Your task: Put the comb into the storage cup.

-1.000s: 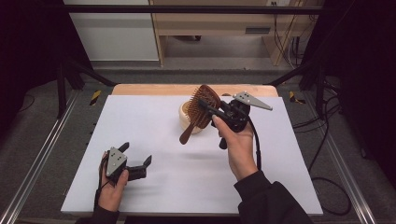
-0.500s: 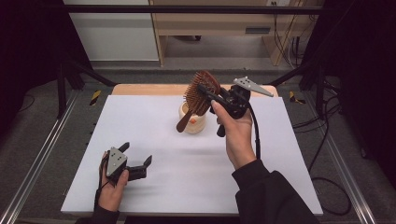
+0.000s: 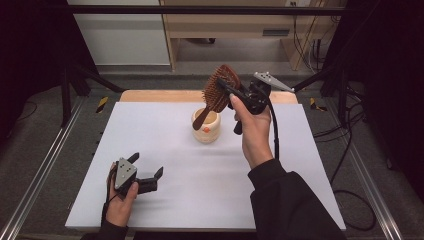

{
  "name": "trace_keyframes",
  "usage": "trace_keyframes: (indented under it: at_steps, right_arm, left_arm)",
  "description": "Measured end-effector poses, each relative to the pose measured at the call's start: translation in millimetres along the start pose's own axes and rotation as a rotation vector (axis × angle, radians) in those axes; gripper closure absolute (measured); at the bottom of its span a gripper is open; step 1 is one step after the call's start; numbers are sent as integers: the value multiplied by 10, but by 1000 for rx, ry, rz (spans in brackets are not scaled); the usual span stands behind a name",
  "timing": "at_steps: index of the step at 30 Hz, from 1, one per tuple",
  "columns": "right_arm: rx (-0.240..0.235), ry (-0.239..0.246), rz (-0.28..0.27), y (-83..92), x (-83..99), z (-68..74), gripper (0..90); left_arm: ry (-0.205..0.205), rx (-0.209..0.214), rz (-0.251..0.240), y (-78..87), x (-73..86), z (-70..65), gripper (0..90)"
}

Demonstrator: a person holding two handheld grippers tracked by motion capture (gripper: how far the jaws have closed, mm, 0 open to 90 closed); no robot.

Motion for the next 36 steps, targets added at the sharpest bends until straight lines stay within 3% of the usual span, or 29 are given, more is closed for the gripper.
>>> trace_keyframes:
  at_steps: [9, 21, 36]
  right_arm:
    - [9, -51, -35, -53, -44, -115, 509]
    - [24, 10, -54, -47, -51, -138, 507]
    - [55, -7, -68, -76, -64, -264, 507]
  left_arm:
    - [0, 2, 5, -8, 10, -4, 24]
    - [2, 2, 7, -9, 12, -7, 24]
    - [1, 5, 13, -21, 24, -11, 24]
Point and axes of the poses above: each handheld gripper's, and its own axes: y roughly backward along the jaws, x roughly out of its underside, z roughly to its left, the point moved 9 cm from there along -y, roughly forward along the jaws, and after that the axes turned 7 degrees about -z, right-handed, at the moved point
